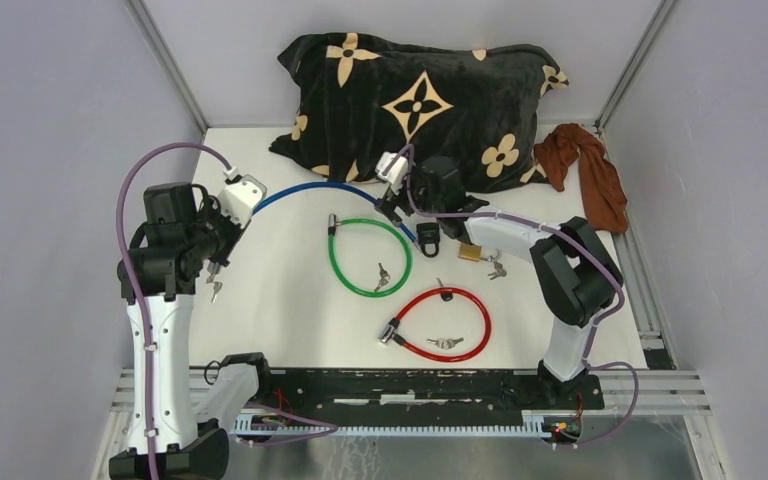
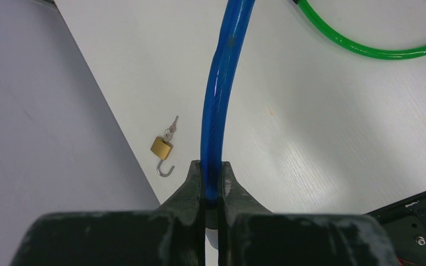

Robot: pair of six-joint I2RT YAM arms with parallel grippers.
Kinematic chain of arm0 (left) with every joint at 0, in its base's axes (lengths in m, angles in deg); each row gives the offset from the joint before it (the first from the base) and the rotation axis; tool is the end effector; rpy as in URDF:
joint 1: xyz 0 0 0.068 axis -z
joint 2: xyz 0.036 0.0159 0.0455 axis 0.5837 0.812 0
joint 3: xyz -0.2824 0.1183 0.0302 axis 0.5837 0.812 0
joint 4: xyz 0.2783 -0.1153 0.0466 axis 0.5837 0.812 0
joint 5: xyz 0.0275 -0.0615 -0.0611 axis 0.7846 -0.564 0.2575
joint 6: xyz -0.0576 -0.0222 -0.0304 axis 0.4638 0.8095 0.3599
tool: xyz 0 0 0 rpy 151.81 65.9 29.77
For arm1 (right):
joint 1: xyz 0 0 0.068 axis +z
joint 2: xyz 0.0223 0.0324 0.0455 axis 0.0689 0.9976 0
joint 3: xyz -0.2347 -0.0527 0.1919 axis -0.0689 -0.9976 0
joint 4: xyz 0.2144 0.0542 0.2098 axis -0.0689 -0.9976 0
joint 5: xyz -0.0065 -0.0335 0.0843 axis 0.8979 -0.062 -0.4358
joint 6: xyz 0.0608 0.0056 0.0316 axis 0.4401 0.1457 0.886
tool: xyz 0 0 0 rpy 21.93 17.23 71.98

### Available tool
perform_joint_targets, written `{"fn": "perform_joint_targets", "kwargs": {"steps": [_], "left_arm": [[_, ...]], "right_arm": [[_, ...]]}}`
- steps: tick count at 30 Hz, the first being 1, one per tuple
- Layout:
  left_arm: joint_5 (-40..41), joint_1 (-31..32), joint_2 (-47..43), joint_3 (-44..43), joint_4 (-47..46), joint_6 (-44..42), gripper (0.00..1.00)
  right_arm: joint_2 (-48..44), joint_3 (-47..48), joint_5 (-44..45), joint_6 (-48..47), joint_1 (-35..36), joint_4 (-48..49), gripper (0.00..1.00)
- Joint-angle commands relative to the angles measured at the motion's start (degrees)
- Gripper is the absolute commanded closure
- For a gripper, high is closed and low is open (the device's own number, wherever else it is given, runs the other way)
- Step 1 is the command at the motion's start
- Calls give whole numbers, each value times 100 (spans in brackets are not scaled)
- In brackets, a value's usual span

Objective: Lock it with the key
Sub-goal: Pick up the lock from the center of the board.

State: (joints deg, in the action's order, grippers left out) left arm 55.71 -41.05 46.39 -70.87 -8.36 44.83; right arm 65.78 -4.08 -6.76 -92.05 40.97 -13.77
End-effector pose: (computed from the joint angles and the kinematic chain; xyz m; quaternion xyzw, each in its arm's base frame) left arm 0.1790 0.0047 0.4280 0.3206 0.8517 0.0677 0.4089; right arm 0.3813 0.3078 0.2350 -0.4705 0.6619 0.1943 0.5502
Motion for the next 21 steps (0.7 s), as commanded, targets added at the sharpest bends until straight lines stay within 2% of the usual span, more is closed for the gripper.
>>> {"fn": "perform_joint_targets", "kwargs": {"steps": [1,6,12,18,21], "left_arm": [[-195,52,-152,-58,-376,-107,98],[-215,66,-189,-57,-396,-86,98],[-199,62,-175,-19,-414,-84,98],[-202,68,-206,45,-471,-85,98],[-221,75,-218,37,-501,-53,98]], "right_arm": [[16,-313,-592,70,-396,409,12],[388,-31,-816,0,-478,-50,20],[426,-209,-975,67,-485,-27,23],[205,-230,-1205,-410,-495,-454,24],[353,-152,-950,-517,-518,-698,30]]}}
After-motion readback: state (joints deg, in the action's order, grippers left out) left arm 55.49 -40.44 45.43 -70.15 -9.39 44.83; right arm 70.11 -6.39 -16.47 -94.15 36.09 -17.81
